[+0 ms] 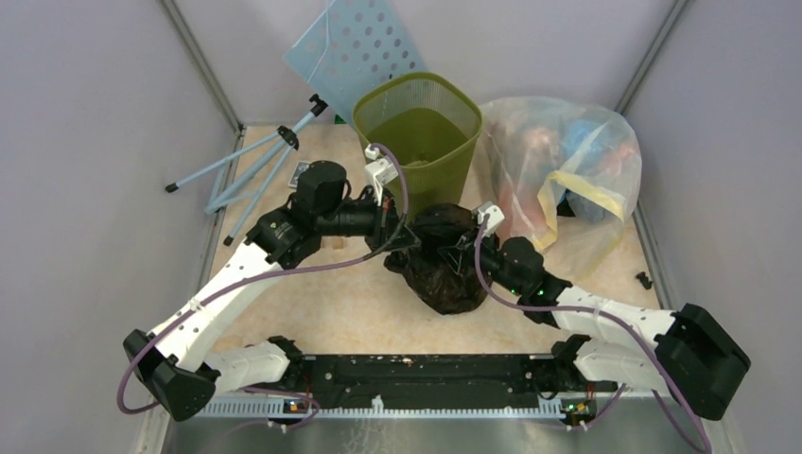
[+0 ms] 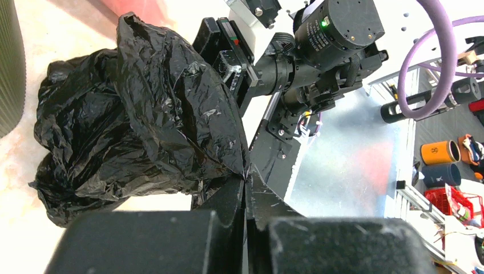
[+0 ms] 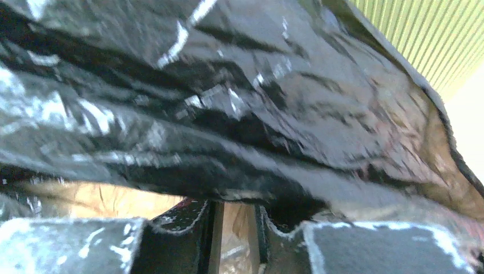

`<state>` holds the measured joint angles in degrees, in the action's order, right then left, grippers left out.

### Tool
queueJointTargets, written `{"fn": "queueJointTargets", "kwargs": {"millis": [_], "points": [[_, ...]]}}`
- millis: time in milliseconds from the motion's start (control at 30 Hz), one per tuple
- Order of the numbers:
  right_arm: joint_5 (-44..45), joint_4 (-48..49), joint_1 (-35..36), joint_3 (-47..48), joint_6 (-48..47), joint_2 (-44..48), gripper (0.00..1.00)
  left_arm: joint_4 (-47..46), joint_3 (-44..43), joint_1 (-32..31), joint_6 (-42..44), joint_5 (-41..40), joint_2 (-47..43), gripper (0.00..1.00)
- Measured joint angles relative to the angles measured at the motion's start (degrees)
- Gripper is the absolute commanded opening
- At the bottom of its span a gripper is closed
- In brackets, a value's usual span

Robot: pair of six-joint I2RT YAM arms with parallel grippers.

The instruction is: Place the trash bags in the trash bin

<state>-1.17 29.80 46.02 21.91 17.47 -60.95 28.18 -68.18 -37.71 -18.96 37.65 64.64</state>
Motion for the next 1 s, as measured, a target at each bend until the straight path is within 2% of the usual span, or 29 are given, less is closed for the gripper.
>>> {"fn": "queueJointTargets", "kwargs": {"millis": [67,167,200,333,400,433,667,1000], "points": [[0.1,0.9,0.0,1.2,-0.4,-1.3,0.23,-0.4,0.1,0.0,-0.2,0.4,0.0,0.02],[1.2,2.0,0.0,3.9,-0.4,-3.4,0.21,-1.1,0.6,0.0,-0.5,1.2,0.0,0.13],[1.6,2.4,0.0,4.9,-0.4,-4.3,0.21,-1.5,0.9,0.0,-0.5,1.9,0.0,0.21],[0.9,4.7,0.0,6.8,0.6,-8.5,0.19,-2.1,2.3,0.1,-0.3,5.9,0.0,0.67],[-0.5,5.6,0.0,6.6,1.6,-10.2,0.19,-2.0,2.3,0.1,1.0,6.3,-0.2,0.82],[-1.5,6.7,0.0,6.2,2.3,-11.1,0.19,-1.8,2.3,0.1,1.8,5.9,-0.5,0.85],[-6.1,11.6,2.6,2.4,5.4,-14.0,0.19,0.7,-0.8,0.0,7.8,-5.6,-1.9,0.99],[-6.6,10.7,3.3,3.6,6.1,-13.4,0.18,4.3,-12.6,-4.8,17.1,-16.2,8.5,0.99]]}}
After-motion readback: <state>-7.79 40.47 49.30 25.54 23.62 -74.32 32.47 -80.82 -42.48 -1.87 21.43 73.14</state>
